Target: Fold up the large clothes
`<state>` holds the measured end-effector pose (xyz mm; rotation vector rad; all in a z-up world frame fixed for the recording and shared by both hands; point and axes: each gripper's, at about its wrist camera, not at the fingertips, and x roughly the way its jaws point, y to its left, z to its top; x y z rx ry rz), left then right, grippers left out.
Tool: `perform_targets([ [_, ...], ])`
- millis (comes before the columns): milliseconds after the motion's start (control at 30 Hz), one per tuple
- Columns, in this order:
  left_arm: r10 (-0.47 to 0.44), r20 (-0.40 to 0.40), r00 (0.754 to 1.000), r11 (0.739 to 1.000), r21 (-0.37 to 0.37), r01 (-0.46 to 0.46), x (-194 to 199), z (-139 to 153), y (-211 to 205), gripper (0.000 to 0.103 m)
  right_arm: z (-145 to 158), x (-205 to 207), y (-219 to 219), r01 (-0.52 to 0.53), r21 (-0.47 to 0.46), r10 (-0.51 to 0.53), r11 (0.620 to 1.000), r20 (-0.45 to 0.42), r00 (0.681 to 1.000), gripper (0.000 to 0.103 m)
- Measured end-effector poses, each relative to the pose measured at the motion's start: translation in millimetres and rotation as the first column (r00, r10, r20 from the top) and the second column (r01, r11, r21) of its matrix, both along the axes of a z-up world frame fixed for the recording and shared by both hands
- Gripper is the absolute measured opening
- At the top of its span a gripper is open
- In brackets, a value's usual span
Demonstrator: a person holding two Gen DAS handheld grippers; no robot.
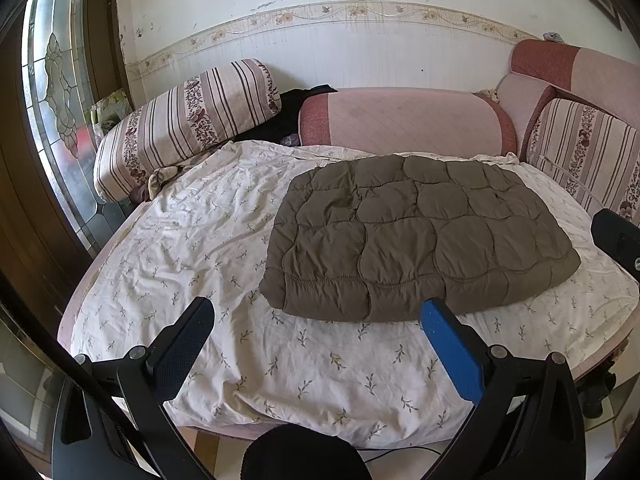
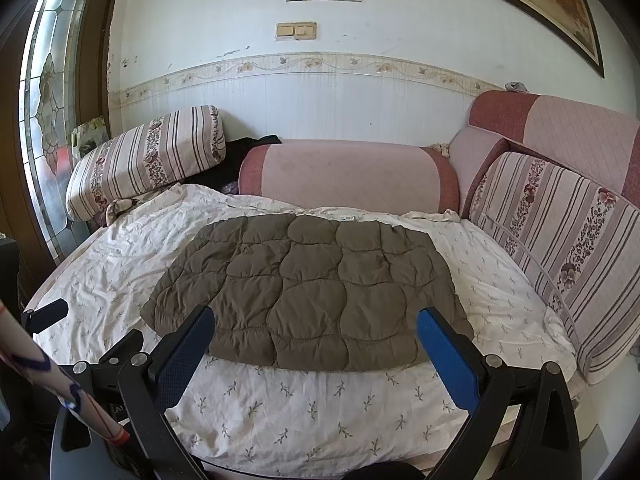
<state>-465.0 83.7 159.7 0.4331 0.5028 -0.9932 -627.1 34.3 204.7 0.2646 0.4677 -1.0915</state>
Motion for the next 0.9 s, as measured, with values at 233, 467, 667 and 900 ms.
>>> perform_targets([
  [233, 0.002, -0.001, 1.000, 1.000, 0.001, -0.002, -0.2, 0.3, -0.5, 0.103, 0.2, 0.7, 0.3, 0.001, 0.001, -0.001, 1.000, -0.001, 1.000, 0.103],
  [467, 0.002, -0.001, 1.000, 1.000, 0.001, -0.002, -0.5, 1.2, -0.1, 0.103, -0.3, 0.3, 0.8, 0.001, 0.001, -0.001, 1.000, 0.000, 1.000, 0.103],
  [667, 0.004, 0.006, 1.000, 1.000, -0.001, -0.004, -0.9, 0.6, -0.5, 0.103, 0.0, 0.6, 0.8, 0.001, 0.000, -0.001, 1.000, -0.001, 1.000, 0.103],
  [900, 0.006, 0.011, 1.000, 1.000, -0.004, -0.006, -4.0, 1.7, 1.0, 0.103, -1.1, -0.4, 1.6, 0.001, 0.000, -0.001, 1.000, -0.001, 1.000, 0.103],
])
